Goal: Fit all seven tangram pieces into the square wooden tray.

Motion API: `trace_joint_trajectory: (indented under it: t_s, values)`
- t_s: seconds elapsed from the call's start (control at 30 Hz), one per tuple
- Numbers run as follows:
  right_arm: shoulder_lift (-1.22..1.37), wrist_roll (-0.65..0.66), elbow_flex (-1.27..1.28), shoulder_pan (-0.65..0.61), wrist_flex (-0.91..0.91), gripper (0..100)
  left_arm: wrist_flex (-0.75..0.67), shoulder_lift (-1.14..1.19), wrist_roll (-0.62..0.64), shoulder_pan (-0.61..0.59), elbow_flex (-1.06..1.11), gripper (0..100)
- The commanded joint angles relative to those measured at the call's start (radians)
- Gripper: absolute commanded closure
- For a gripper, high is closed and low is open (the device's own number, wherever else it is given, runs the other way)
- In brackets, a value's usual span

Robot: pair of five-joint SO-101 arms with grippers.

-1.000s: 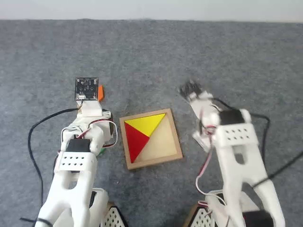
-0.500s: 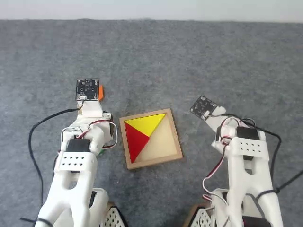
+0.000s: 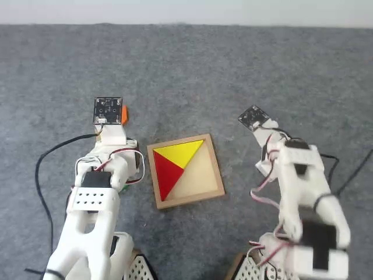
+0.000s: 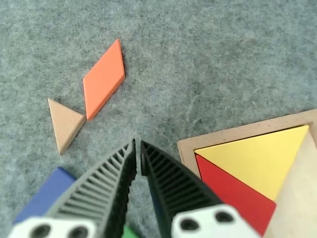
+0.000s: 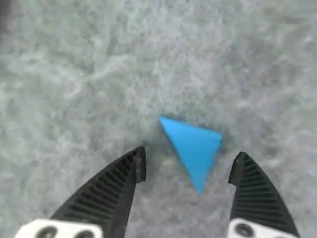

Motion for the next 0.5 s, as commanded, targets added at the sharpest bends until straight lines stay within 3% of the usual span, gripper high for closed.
trace_joint_trajectory:
  t_s: [0.0, 0.1, 0.27, 0.47]
  values:
    - [0.067, -0.012, -0.120, -0.005, 0.010, 72.1, -0.017, -0.038, -0.011, 0.008, -0.010, 99]
    - [0.085, -0.012, -0.164, -0.005, 0.047, 74.9, -0.018, -0.038, -0.009, 0.018, -0.013, 99]
    - [0.108, -0.014, -0.222, -0.005, 0.104, 89.6, 0.000, -0.038, -0.011, 0.066, -0.018, 99]
    - [0.111, -0.020, -0.269, -0.015, 0.193, 91.4, 0.002, -0.038, -0.011, 0.063, -0.019, 99]
